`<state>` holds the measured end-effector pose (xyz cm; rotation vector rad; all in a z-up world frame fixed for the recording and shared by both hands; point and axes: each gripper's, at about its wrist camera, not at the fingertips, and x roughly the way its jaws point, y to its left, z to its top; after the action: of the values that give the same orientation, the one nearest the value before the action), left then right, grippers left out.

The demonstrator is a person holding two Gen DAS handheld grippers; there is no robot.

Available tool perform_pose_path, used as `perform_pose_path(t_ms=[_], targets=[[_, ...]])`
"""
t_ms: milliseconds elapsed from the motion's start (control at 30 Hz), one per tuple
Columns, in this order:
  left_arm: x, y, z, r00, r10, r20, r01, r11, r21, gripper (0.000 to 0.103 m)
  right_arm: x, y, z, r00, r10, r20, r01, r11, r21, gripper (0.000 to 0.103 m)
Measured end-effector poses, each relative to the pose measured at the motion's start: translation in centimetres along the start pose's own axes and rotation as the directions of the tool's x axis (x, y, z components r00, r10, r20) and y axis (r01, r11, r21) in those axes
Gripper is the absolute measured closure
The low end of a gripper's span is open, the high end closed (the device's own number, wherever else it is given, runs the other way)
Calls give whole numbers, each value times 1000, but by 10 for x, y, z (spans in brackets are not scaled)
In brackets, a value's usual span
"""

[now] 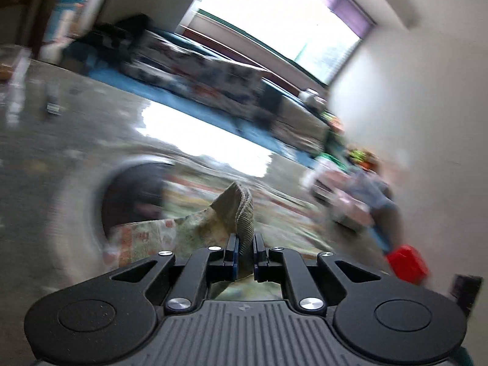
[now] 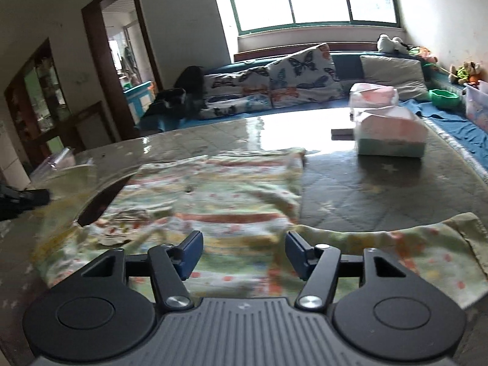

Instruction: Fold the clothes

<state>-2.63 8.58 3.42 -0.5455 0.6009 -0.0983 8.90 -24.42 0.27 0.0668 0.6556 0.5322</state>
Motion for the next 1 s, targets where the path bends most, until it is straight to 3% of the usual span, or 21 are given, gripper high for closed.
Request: perform_pose_path(t_ms=[133,300,400,433,567,633,833,1000], targets=[[26,-31,-9,990,-118,-73,122,992,44,94,-4,5,2,999,38,9,-38,999,22,48],[50,-52,-35,976,-120,-184,144,982,121,89,-2,9,1,996,93,-12,-93,995,45,53],[55,-53,-46,969,-100,-225,133,981,138,79,4,13,-2,993,116,-38,-114,992,50,55],[54,-50,-49,968,-90,-232,126,982,142,64,7,14,-3,991,122,-47,-120,992,50,56],[46,-41,-50,976,-26,-217,68,980,186,41,17,23,-8,987,139,-85,-136,990,48,57],[42,-34,-47,981,18,-192,20,981,193,17,22,27,-10,984,143,-103,-139,989,39,57],[29,-7,-38,985,129,-117,-106,978,182,1,39,39,-18,979,132,-154,-132,991,5,63],[20,17,-34,978,190,-87,-177,975,135,0,50,51,-22,975,120,-187,-129,991,-33,77]])
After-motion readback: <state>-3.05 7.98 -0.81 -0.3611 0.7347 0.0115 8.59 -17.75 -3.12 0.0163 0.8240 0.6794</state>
